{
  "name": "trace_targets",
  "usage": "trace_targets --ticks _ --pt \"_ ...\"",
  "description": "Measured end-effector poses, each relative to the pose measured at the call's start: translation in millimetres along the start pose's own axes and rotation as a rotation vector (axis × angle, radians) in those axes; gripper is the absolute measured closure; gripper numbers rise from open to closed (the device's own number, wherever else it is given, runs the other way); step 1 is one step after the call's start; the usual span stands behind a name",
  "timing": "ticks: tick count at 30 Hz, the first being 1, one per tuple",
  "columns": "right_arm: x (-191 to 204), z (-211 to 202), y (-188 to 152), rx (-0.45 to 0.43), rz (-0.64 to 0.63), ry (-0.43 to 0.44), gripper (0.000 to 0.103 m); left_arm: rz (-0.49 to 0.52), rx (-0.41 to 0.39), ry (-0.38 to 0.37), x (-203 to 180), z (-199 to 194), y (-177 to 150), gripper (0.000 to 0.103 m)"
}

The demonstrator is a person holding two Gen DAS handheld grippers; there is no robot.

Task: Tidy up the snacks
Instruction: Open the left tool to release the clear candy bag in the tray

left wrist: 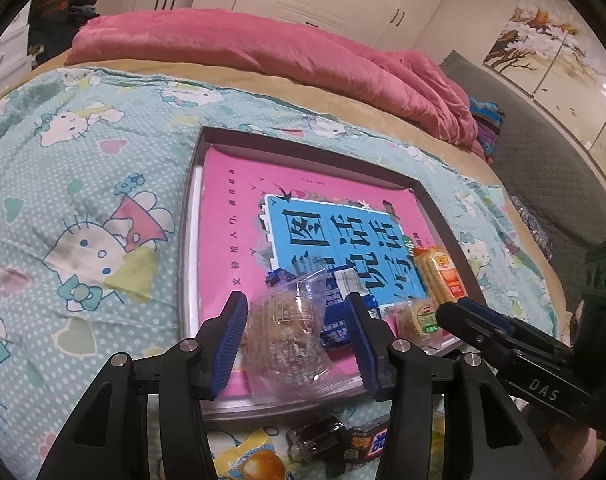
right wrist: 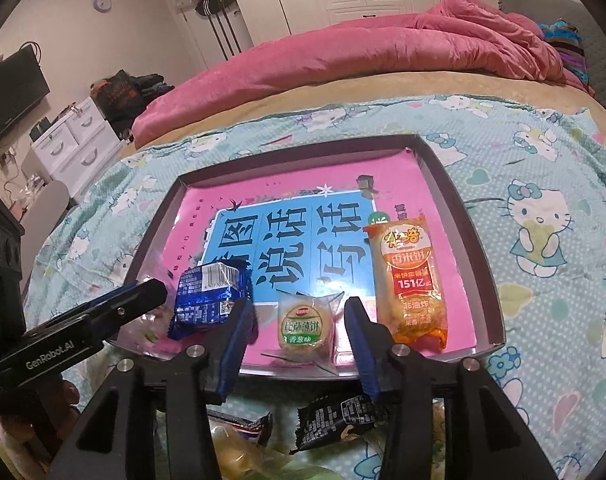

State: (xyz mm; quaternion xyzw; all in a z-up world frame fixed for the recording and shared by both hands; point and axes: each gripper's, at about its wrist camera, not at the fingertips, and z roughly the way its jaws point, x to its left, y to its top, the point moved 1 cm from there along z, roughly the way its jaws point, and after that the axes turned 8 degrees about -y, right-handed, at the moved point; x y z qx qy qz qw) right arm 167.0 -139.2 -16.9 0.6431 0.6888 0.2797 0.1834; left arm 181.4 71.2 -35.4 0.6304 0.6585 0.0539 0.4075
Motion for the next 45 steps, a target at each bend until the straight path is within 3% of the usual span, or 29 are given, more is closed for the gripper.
trace_targets --ticks 13,16,22,25,37,45 --pt "-6.9 -9.2 0.4 -0.014 0.026 0.003 0.054 0.005 -0.03 0.012 -0.1 -11.5 3.8 0.045" --pt "-9.7 -13.1 2.3 -0.026 0.034 0.006 0.049 0.002 -0.04 0.014 0.1 -16.5 5.0 0.043" --pt "-14.0 -25.3 6.2 -0.058 0.033 0.01 0.049 -0.011 -0.065 0.004 1.6 -31.0 6.4 0.041" --pt "-17.0 -31.3 8.2 -0.072 0.036 0.008 0.046 -0.015 -0.073 0.0 1.7 -37.4 5.8 0.031" --pt "-24.2 -51.0 9.2 -0.103 0.047 0.014 0.045 0.004 -0.101 0.016 -7.4 -55.2 -1.7 0.029" --pt "-18.4 -56.4 6.0 -0.116 0.018 0.014 0.045 -0.006 -0.14 -0.023 -19.4 -71.8 -6.4 0.029"
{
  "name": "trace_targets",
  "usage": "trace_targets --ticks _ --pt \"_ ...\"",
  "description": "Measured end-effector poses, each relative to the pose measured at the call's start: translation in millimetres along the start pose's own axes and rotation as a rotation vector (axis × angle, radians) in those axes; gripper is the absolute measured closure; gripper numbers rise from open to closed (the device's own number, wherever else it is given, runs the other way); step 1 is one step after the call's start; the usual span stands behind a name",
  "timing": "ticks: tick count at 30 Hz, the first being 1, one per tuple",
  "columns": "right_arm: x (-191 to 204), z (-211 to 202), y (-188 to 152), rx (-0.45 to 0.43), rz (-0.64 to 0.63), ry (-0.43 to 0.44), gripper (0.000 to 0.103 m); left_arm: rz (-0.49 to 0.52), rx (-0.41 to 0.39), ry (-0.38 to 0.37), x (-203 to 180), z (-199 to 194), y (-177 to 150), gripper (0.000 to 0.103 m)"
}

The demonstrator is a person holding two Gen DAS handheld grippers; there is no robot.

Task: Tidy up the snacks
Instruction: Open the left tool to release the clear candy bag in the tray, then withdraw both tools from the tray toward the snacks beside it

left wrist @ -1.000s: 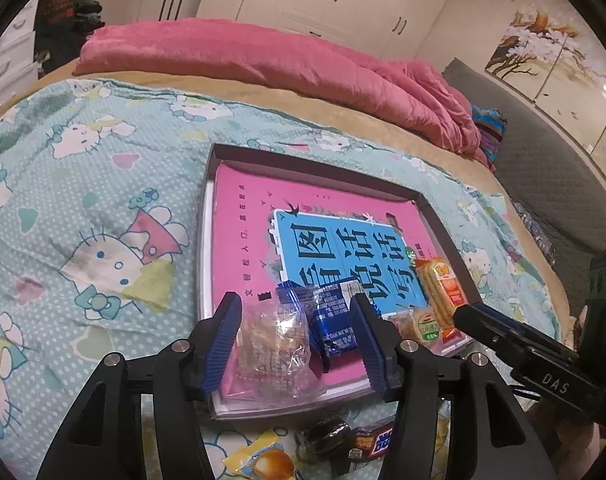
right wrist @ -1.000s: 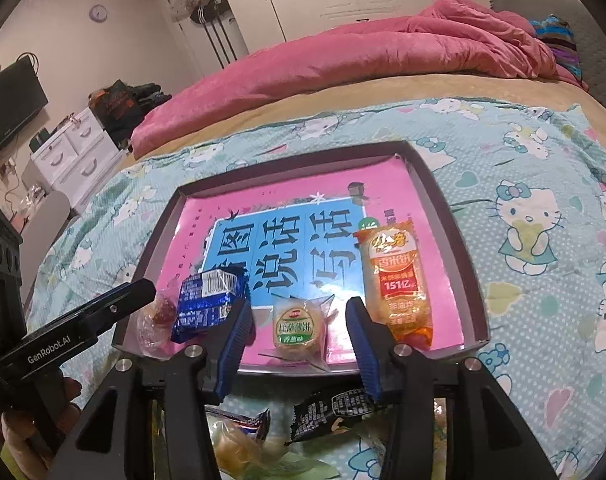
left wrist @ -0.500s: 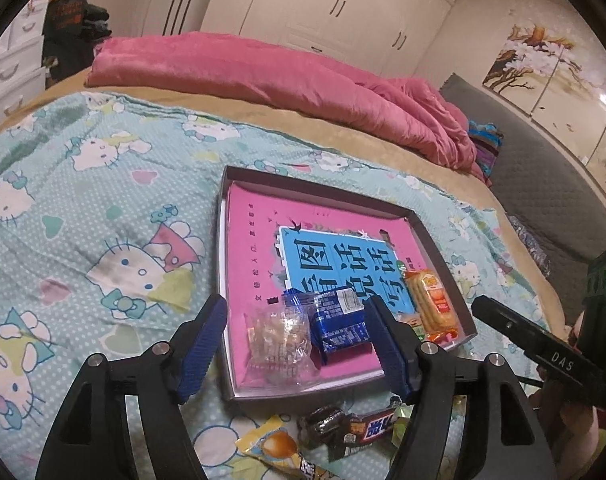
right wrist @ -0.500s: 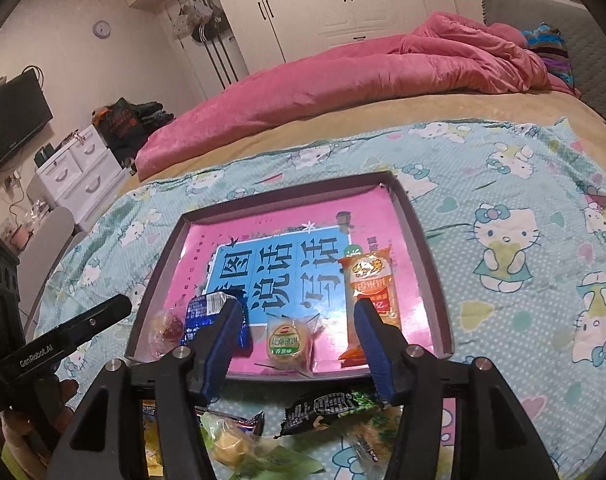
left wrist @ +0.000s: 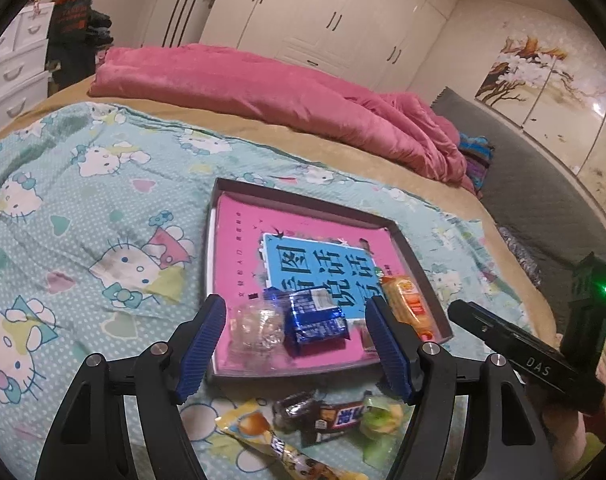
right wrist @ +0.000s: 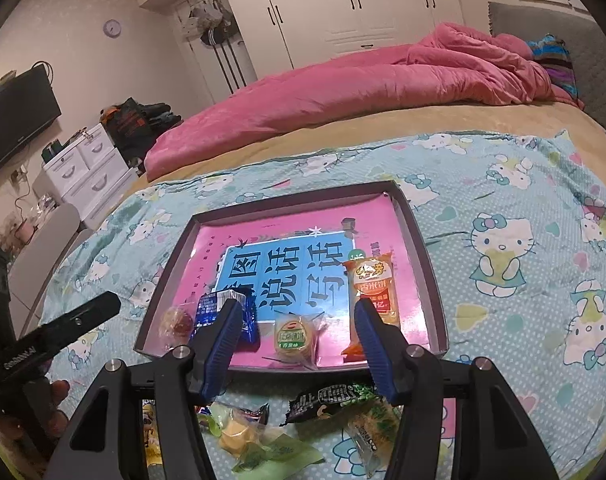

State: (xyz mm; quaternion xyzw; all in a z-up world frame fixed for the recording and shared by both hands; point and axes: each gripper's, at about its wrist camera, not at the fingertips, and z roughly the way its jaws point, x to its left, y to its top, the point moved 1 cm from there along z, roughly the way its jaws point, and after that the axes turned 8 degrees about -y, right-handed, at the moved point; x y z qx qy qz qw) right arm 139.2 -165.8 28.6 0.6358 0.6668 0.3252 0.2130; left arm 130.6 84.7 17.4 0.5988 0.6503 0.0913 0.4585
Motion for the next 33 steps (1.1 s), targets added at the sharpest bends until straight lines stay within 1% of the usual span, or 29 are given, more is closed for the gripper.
trace_targets --ticks 6,16,21,33 --pt "-4.0 -3.8 0.3 0.003 0.025 0.013 0.045 0.001 -0.001 -0.022 -6.9 -4.0 -2.5 0.029" --pt "-9.8 -9.2 -1.4 0.005 0.03 0.012 0.045 0.016 0.006 -0.028 -13.4 -6.7 -4.0 0.029" --pt "-9.4 -14.1 -4.0 -0.002 0.012 0.021 0.045 -0.001 0.008 -0.018 -10.2 -10.2 -5.9 0.029" --pt "2.1 -25.3 -17.8 -0.017 -0.078 0.057 0.045 -0.043 0.053 0.035 4.9 -15.5 -20.8 0.029"
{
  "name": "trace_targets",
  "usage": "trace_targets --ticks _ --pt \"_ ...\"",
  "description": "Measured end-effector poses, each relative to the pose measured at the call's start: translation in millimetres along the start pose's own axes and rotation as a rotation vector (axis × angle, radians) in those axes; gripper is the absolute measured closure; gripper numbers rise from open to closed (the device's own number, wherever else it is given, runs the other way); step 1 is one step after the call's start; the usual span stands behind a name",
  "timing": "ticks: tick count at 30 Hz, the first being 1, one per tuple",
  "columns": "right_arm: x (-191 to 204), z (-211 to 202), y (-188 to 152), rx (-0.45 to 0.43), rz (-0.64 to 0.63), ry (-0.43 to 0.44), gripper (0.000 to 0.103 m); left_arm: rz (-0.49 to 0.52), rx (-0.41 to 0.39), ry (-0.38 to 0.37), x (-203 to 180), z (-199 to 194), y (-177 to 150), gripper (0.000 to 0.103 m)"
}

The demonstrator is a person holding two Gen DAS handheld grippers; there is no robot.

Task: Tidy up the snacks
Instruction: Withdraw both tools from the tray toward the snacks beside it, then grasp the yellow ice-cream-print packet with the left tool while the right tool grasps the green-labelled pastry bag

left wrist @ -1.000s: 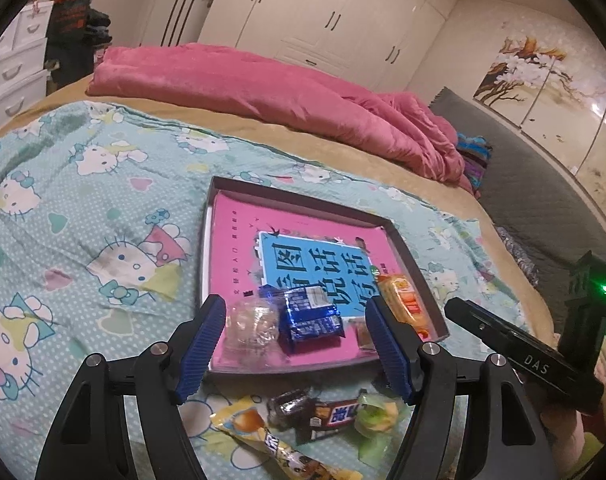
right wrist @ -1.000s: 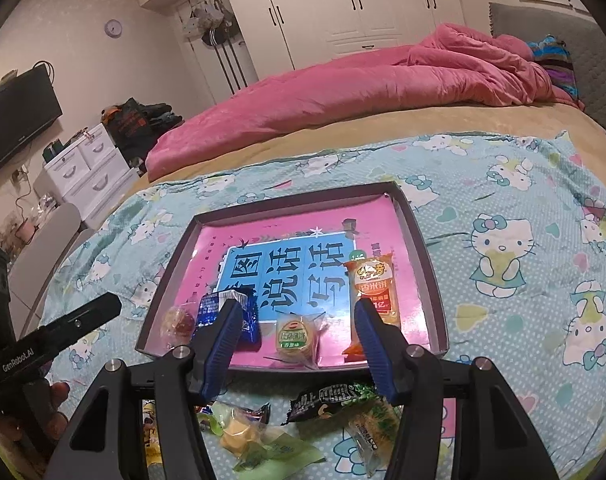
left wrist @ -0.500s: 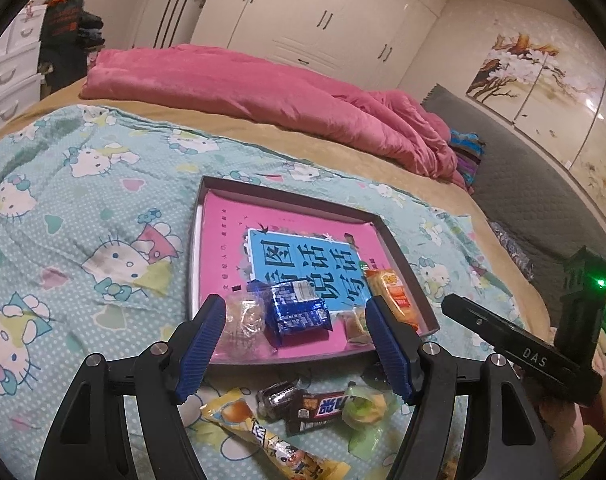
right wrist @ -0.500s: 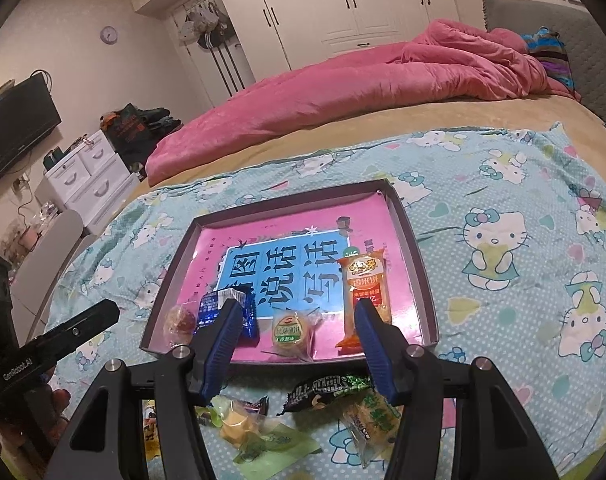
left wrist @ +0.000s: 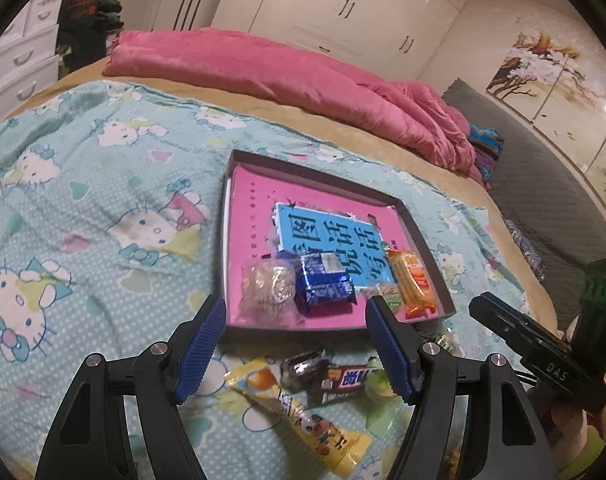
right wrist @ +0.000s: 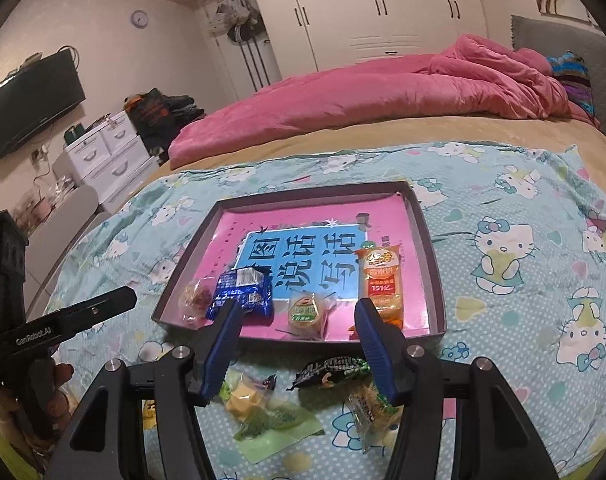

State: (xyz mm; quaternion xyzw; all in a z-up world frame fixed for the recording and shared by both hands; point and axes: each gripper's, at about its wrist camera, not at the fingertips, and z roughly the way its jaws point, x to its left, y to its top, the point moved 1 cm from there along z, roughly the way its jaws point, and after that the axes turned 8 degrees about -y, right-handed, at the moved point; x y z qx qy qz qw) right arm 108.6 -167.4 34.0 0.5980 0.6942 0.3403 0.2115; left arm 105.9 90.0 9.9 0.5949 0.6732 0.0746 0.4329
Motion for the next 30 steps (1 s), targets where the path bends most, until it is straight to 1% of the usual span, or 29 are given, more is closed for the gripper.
trace_targets --ticks 4,7,11,16,17,18,20,30 --pt "2.5 -3.3 -2.0 -0.001 -0.002 0.014 0.044 -0.011 -0.002 0.011 2.5 -3.2 -2.2 0.029" --pt "4.7 -6.3 -2.9 -0.006 -0.008 0.022 0.041 -0.015 0.01 0.02 3.7 -3.1 -4.8 0.029" --pt "7.8 -11.6 -3.5 -0.016 -0.02 0.029 0.041 -0.02 0.035 0.028 4.3 -1.5 -10.6 0.029" --pt "10.2 -15.6 -6.7 -0.02 -0.037 0.037 0.04 -0.024 0.041 0.05 3.3 -2.8 -13.9 0.028" --pt "10.9 -16.4 -7.8 -0.021 -0.045 0.034 0.039 -0.024 0.042 0.054 3.1 -3.3 -14.4 0.026" --pt "11.3 -16.9 -8.5 -0.021 -0.049 0.033 0.035 -0.025 0.044 0.056 2.9 -3.8 -15.0 0.022" --pt "12.7 -19.3 -11.2 -0.027 -0.061 0.031 0.033 -0.027 0.044 0.055 2.6 -5.0 -16.1 0.022" --pt "25.9 -17.1 -22.9 -0.009 -0.128 0.053 0.033 -0.046 0.092 0.064 3.9 -0.4 -25.5 0.022"
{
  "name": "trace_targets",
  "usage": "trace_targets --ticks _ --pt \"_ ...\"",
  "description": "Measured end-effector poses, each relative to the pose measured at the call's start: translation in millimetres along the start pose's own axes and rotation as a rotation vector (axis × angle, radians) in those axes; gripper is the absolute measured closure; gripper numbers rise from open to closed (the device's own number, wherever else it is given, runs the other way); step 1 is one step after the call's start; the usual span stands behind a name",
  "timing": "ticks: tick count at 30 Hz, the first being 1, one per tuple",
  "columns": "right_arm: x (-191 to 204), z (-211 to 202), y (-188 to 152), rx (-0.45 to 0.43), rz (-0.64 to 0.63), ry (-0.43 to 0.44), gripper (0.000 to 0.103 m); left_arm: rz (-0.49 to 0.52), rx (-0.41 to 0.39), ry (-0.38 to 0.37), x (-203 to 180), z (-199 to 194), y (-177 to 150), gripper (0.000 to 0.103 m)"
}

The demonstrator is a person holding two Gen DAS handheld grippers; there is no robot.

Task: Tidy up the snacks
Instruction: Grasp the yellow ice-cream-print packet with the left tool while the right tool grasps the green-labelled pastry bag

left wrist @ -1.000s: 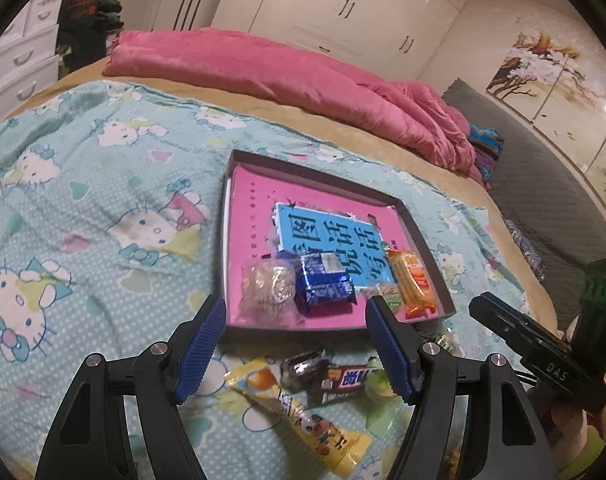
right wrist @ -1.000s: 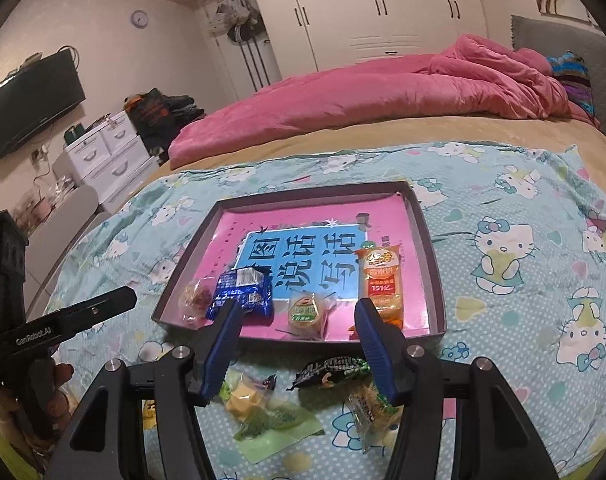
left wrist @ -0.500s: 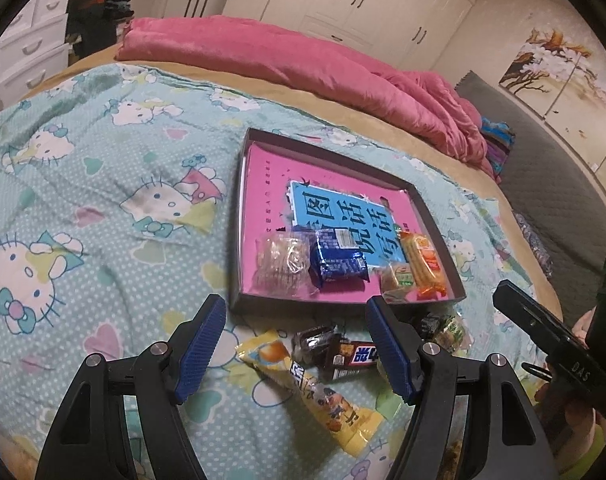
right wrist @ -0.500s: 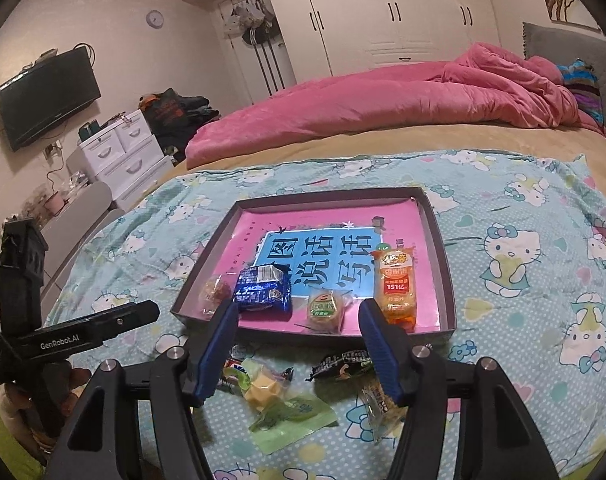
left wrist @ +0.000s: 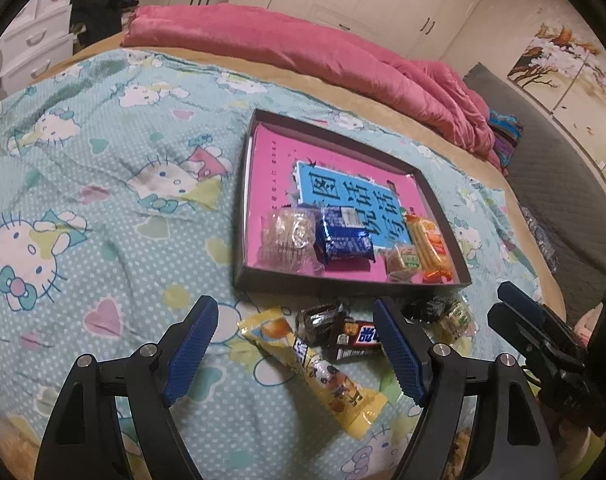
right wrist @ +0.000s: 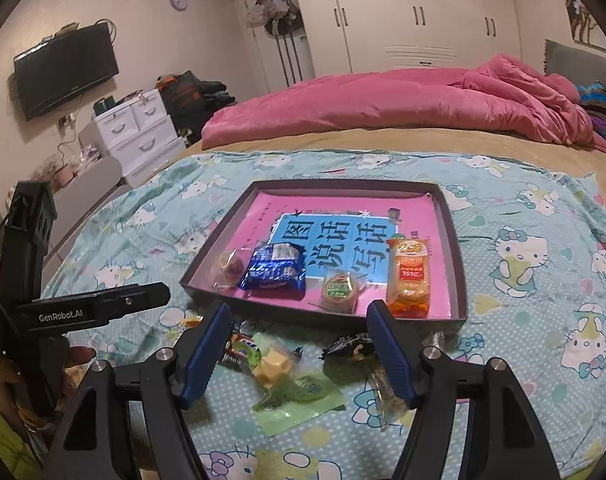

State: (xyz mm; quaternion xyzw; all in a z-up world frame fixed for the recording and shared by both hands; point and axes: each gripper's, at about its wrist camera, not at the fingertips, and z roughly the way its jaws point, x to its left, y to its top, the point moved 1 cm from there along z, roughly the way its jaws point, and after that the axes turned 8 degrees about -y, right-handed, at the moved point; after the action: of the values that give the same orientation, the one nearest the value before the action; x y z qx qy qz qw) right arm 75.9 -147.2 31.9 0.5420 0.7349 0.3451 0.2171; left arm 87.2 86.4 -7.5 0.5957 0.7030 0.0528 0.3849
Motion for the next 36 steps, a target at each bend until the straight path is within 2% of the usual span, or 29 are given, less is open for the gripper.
trace_targets --ticks 20,30,33,36 --pt "33.7 23.8 -30.9 0.085 -0.193 0.009 0.033 -0.124 0.149 0.009 24.9 35.3 -19.8 0.022" --pt "41.1 38.8 -41.6 0.117 -0.257 -0.017 0.033 -0.102 0.199 0.046 25.3 44.1 -25.2 0.023" --pt "45.6 43.4 -43.9 0.122 -0.292 -0.03 0.033 -0.094 0.203 0.051 23.2 47.0 -26.1 0.026" --pt "50.1 47.9 -47.4 0.132 -0.327 -0.045 0.033 -0.098 0.207 0.048 21.7 50.2 -28.3 0.037"
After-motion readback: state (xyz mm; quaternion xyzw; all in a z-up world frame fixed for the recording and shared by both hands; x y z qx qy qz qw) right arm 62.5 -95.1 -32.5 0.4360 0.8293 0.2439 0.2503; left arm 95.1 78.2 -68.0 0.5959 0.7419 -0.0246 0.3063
